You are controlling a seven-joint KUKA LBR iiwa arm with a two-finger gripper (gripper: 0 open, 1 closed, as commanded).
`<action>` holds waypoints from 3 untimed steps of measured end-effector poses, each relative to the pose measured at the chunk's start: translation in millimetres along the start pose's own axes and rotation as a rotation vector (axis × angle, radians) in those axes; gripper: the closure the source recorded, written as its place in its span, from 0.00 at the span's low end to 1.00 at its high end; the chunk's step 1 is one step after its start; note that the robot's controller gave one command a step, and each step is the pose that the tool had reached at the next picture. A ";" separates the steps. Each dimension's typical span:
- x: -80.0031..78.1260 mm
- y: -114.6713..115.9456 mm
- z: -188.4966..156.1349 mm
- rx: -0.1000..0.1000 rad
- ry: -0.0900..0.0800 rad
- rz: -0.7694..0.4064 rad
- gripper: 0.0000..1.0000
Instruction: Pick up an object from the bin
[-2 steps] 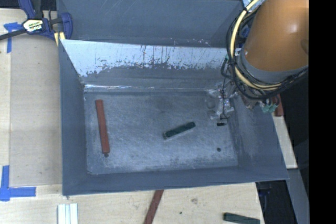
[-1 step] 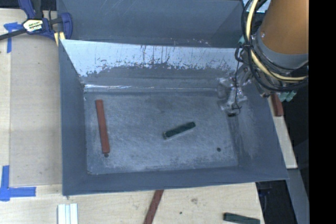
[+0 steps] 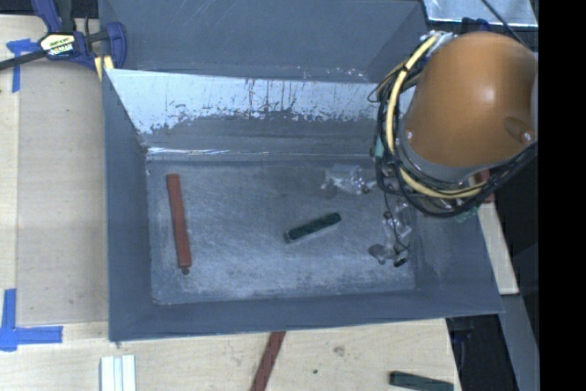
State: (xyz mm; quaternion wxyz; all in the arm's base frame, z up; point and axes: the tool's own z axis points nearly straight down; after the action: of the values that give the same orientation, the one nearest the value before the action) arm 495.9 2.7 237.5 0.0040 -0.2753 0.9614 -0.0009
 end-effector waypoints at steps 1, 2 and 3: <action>7.5 10.4 62.5 -0.009 0.012 -0.130 0.00; -29.8 -5.0 90.0 0.001 -0.002 -0.075 0.00; -35.4 14.8 149.0 -0.004 0.004 -0.100 1.00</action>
Offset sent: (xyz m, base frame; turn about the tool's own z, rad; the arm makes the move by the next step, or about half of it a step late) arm 0.0594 0.0194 -0.1252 -0.0293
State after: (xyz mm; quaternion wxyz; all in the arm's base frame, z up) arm 519.2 34.0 88.7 0.0015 -0.3229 0.9464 0.0000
